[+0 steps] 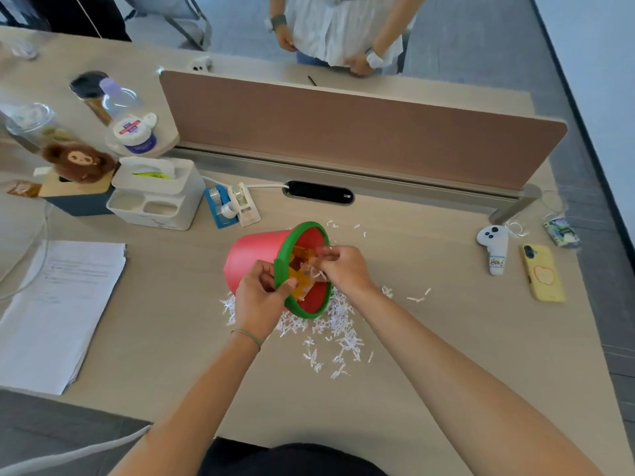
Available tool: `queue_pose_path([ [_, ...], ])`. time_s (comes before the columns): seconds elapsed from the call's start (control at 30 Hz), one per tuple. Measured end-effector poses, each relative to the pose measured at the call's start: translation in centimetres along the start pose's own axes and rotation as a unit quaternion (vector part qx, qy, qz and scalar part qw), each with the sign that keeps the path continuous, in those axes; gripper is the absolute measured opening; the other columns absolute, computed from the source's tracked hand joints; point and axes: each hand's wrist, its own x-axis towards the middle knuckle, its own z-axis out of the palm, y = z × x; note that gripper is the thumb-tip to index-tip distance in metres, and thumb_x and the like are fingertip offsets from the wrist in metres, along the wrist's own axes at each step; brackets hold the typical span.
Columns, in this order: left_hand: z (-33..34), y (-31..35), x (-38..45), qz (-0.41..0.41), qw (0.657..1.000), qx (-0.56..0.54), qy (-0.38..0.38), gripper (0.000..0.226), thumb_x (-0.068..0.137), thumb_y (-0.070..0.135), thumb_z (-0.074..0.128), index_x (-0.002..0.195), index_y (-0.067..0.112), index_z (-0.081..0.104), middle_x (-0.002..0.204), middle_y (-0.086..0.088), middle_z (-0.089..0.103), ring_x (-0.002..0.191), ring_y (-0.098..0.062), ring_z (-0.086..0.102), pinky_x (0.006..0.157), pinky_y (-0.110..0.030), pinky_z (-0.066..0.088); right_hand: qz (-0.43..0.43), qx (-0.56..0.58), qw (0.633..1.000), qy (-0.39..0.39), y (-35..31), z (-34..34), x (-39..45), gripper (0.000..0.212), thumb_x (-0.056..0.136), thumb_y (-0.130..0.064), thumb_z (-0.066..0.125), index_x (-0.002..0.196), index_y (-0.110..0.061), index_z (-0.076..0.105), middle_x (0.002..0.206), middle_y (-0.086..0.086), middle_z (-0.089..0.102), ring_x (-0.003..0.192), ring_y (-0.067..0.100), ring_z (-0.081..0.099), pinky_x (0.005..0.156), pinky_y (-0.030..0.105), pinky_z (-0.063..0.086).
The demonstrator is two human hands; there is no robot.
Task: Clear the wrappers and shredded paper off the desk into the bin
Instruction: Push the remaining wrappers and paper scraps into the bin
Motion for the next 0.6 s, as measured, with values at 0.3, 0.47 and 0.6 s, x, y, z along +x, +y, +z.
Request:
queue_pose_path([
  [0.3, -3.8, -0.4, 1.6, -0.013, 0.998, -0.040, 0.054, 0.031, 0.079, 0.017, 0.086, 0.088, 0.008, 0.057, 0.074, -0.012, 0.052, 0.070, -0.027, 0.051, 0.073, -0.066, 0.057, -0.013, -0.059, 0.998, -0.005, -0.4, -2.0, 3.0, 0.027, 0.096, -0.028, 0.058, 0.119, -0.022, 0.072, 0.116, 0.000, 0.074, 0.105, 0.018, 0.068, 0.099, 0.043, 0.053],
  [0.47, -6.7, -1.6, 2.4, -0.027, 0.997, -0.022, 0.071, 0.029, 0.080, 0.017, 0.085, 0.089, 0.012, 0.058, 0.076, -0.016, 0.054, 0.071, -0.033, 0.055, 0.075, -0.066, 0.058, 0.044, -0.263, 0.961, -0.070, 5.4, -1.9, 5.5, 0.062, 0.089, -0.023, 0.071, 0.147, -0.022, 0.049, 0.152, 0.005, 0.049, 0.127, 0.024, 0.057, 0.095, 0.029, 0.046],
  [0.6, -8.3, -2.7, 2.6, -0.047, 0.996, -0.020, 0.068, 0.036, 0.063, 0.044, 0.081, 0.083, 0.025, 0.057, 0.081, -0.024, 0.061, 0.086, -0.053, 0.065, 0.074, -0.066, 0.060, 0.034, -0.356, 0.930, -0.088, 7.8, 1.3, 5.6, 0.084, 0.085, -0.042, 0.074, 0.156, -0.026, 0.032, 0.162, 0.009, 0.030, 0.149, 0.030, 0.028, 0.117, 0.040, 0.032],
])
